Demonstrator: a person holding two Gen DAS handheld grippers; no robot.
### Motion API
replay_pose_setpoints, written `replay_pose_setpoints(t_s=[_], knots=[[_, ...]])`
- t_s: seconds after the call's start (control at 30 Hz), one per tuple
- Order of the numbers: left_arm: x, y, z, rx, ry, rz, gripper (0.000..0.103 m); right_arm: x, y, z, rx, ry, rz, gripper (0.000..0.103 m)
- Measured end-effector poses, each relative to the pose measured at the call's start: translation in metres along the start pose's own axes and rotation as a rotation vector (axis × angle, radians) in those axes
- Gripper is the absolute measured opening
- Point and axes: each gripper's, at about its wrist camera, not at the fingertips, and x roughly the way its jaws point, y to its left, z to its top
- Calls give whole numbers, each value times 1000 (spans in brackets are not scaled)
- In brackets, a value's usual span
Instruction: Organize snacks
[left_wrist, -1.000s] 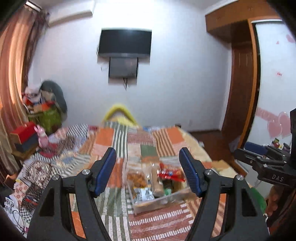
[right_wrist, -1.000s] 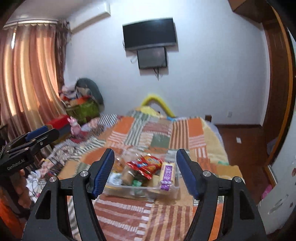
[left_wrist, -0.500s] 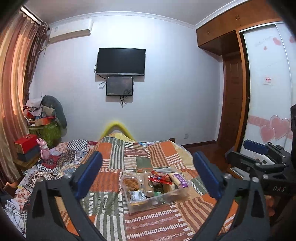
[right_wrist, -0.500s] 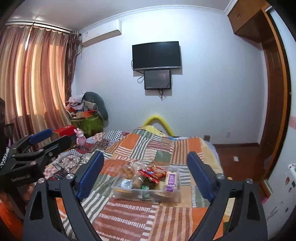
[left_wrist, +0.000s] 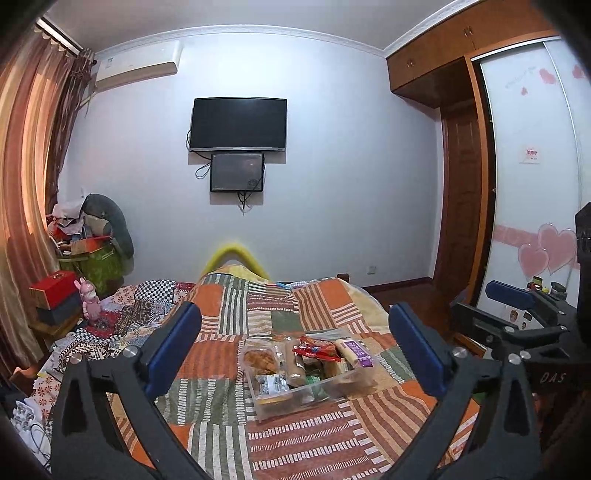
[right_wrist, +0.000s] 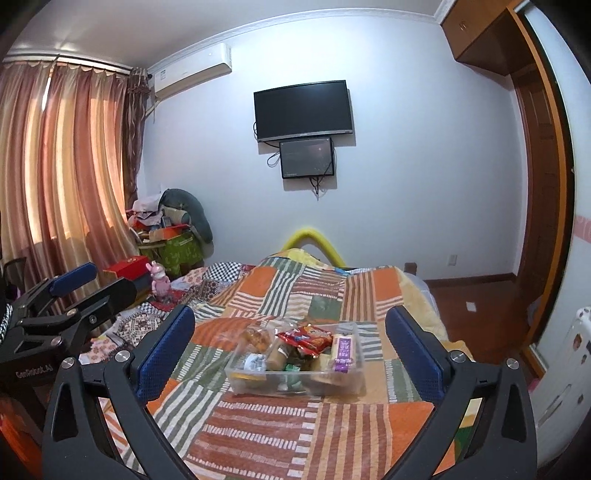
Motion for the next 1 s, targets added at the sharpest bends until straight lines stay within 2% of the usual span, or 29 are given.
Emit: replay_pose_setpoints(t_s=[1.0], knots=[[6, 1, -3, -22, 5, -11, 103, -6, 2, 2, -2, 4, -12, 103]])
